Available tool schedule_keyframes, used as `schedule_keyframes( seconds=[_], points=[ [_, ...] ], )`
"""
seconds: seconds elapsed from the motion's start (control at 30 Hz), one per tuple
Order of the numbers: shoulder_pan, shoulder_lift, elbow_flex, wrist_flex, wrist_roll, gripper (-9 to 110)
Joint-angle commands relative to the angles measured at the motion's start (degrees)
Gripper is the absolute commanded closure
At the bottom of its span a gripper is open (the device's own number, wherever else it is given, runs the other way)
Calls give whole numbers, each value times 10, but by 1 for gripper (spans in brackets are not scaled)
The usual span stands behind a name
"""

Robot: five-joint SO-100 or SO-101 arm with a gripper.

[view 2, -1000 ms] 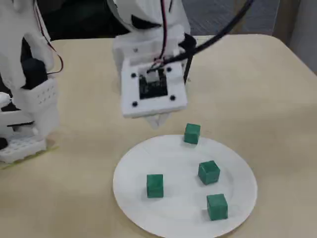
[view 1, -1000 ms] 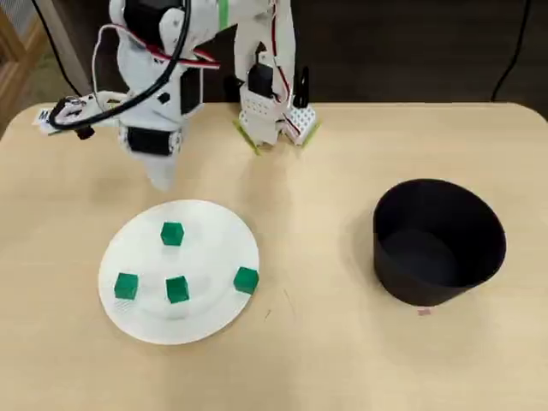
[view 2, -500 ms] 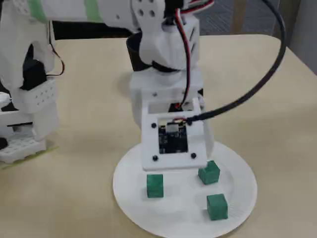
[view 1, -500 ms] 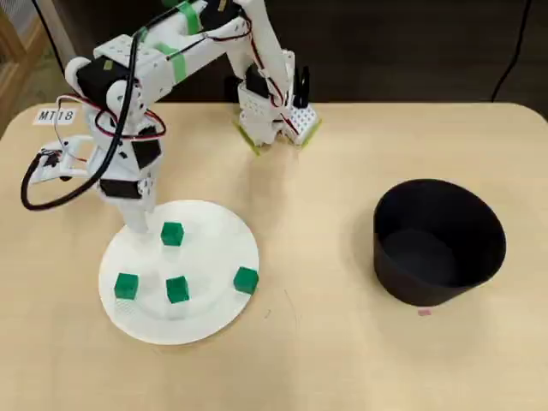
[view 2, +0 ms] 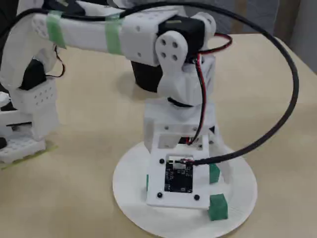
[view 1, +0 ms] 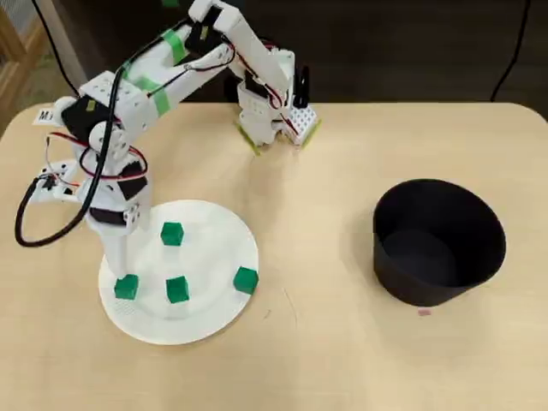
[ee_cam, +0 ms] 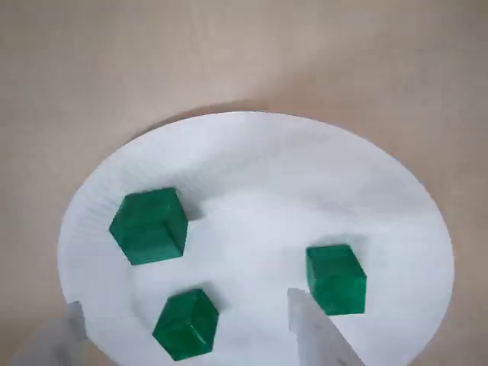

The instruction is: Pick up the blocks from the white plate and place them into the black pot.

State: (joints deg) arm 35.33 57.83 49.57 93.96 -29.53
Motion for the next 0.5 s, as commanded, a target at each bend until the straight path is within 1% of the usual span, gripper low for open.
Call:
schedule_keyframes(
  seconds=[0.0,0.3,0.47],
  points=[
    [-8,-10,-51,-4,7,63],
    [-9,-76,-117,-4,14,63],
    [-16,-121,-180,3,15,64]
  ],
)
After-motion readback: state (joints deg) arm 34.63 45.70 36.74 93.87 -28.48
